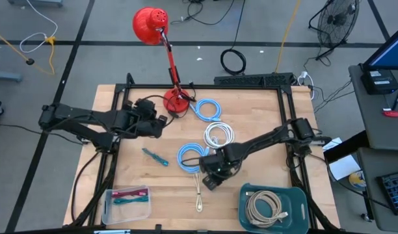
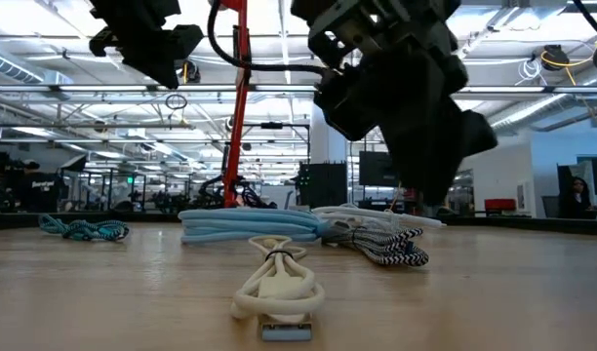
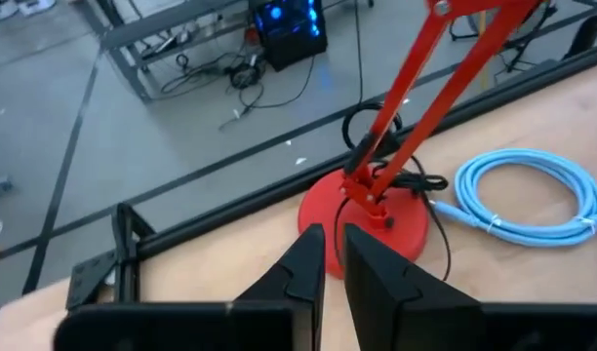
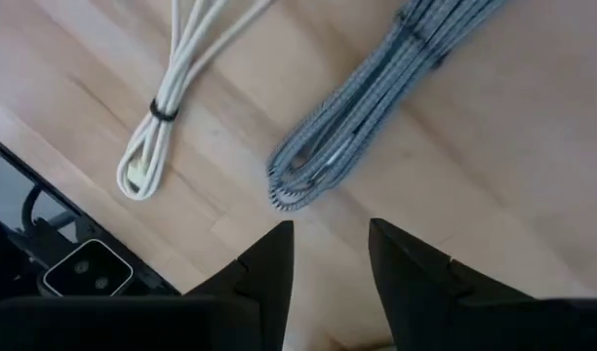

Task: Pick & Place USB Port
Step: Put the black white charger cable into the transparent bin

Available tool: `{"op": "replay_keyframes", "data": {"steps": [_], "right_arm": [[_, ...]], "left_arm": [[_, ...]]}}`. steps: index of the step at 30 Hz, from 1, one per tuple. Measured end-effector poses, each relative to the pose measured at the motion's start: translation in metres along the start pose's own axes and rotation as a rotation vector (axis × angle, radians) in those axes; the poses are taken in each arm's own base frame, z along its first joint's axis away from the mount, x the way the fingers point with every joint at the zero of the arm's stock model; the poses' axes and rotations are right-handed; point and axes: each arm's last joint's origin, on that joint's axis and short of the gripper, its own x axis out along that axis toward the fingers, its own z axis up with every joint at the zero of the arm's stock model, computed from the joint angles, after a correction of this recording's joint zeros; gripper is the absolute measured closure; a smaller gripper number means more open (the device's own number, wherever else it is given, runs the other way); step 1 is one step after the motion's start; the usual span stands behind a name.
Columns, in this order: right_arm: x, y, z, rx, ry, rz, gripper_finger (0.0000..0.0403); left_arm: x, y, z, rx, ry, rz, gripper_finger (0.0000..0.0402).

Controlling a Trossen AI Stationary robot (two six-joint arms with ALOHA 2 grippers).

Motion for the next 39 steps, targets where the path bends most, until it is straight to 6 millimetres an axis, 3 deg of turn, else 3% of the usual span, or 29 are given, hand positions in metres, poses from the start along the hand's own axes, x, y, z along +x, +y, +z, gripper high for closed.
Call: {"op": "replay_keyframes", "data": {"steps": [8,17,26,39], "right_arm": [[-0.013,-0.012,0.018,-0.050,-0.079,-0.052,0.0275],[-0.015,-0.013,0.023,-0.070,-0.136,-0.065,0.0275],[0.023,-0.016,0.034,-0.069,-0.026,-0.045,0.0275],[0.015,-0.012,0.040,-0.089,-0.126,-0.012,0.0275]], "left_arm": [[0.001,-0.011,0.010,0.041,-0.033,-0.086,0.0357],[0.001,-0.006,0.004,0.043,0.004,-0.056,0.0357],[-0.003,-0.008,0.002,0.055,0.013,-0.085,0.0357],[-0.005,-0.009,0.001,0.071,0.005,-0.092,0.0357]]}}
